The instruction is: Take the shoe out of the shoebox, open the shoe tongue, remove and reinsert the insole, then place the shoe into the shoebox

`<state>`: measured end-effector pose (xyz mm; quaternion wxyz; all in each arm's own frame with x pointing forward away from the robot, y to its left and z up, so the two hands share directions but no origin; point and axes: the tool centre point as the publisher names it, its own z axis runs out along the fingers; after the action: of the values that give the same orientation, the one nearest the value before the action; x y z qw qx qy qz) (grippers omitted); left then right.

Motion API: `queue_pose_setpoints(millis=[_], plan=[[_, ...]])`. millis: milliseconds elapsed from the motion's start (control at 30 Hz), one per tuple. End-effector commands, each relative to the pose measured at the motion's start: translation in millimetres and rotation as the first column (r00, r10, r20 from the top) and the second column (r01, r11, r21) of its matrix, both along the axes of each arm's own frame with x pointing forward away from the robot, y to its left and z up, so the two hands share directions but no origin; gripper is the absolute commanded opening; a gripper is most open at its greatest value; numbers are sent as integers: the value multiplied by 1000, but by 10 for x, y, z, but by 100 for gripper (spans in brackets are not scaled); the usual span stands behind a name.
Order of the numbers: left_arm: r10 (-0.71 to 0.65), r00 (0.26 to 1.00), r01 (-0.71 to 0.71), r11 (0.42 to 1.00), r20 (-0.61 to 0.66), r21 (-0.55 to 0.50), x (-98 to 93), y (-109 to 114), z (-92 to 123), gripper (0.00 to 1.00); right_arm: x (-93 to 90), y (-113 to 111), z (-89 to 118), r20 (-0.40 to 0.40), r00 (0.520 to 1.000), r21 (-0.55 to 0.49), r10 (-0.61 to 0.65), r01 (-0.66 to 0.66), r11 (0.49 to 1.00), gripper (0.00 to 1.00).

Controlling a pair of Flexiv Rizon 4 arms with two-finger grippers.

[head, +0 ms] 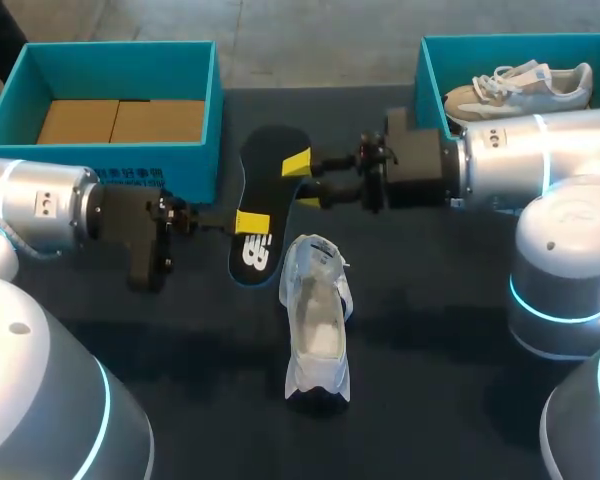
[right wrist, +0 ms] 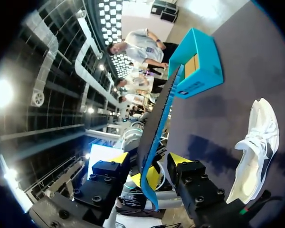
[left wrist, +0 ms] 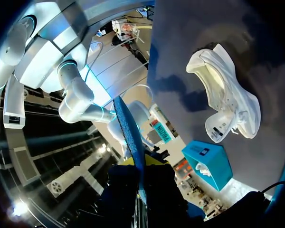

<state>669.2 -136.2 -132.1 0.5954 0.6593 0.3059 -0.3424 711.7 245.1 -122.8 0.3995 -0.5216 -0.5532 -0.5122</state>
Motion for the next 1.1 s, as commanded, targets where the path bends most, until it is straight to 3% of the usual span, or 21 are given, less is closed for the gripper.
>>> queue_pose_setpoints(millis=[33, 767, 967, 1100], plan=[[2, 1000, -2, 1000, 2, -2, -1, -8, -5, 0, 21, 75, 9, -5, 1000, -1, 3, -3, 1000, 51], [2, 1000, -2, 1000, 2, -2, -1, -8, -5, 0, 15, 116, -27, -36, 999, 13, 7, -6, 1000, 32], [2, 1000, -2, 1000, 2, -2, -1, -8, -5, 0, -2, 119, -29, -40, 999, 27, 11, -10, 1000, 0], [2, 1000, -2, 1000, 2, -2, -1, -8, -5, 0, -15, 131, -24, -39, 999, 27, 15, -14, 1000, 0]])
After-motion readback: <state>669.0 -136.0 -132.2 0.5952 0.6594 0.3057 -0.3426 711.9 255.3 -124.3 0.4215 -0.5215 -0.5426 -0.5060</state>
